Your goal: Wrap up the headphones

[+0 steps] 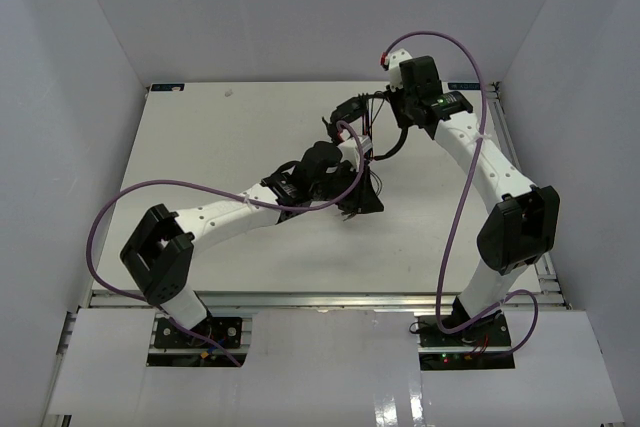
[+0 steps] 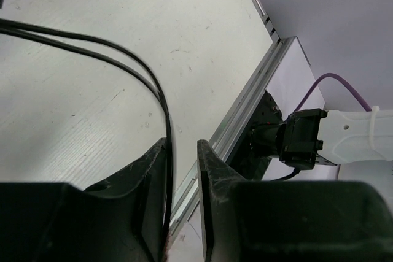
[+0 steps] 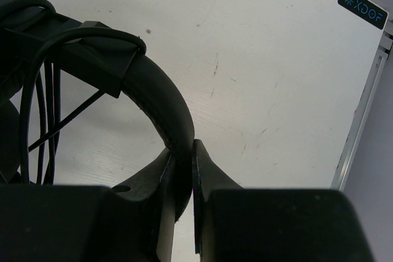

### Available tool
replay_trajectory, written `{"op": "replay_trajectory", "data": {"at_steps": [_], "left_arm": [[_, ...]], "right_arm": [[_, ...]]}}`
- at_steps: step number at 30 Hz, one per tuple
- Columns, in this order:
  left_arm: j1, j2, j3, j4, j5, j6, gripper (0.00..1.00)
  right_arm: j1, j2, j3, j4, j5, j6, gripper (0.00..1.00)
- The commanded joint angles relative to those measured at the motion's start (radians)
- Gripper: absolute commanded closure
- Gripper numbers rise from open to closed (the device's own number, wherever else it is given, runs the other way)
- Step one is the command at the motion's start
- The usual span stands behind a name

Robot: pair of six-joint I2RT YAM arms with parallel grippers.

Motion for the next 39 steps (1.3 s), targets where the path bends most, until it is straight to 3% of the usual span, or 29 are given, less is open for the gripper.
{"op": "replay_trajectory", "data": {"at_steps": [1, 6, 10, 24, 39], "left_arm": [[-0.004, -0.001, -0.007, 0.009, -0.024, -0.009, 0.65], [-0.004, 0.023, -0.018, 0.028, -0.015, -0.002, 0.67], [-0.012, 0.045, -0.068, 0.107, -0.019, -0.001, 0.78], [-0.102, 0.004, -0.233, 0.302, -0.197, 0.097, 0.82], [-0.252, 0.005, -0.119, 0.285, -0.310, 0.199, 0.85]], "right_arm": [[-0.003, -0.007, 0.054, 0.081, -0.007, 0.044, 0.92], [-0.008, -0.014, 0.055, 0.081, -0.023, 0.051, 0.92], [-0.019, -0.021, 0.061, 0.070, -0.054, 0.065, 0.92], [-0.112, 0.013, 0.149, -0.025, -0.338, 0.209, 0.92], [-0.114, 0.018, 0.124, -0.013, -0.337, 0.222, 0.92]]}}
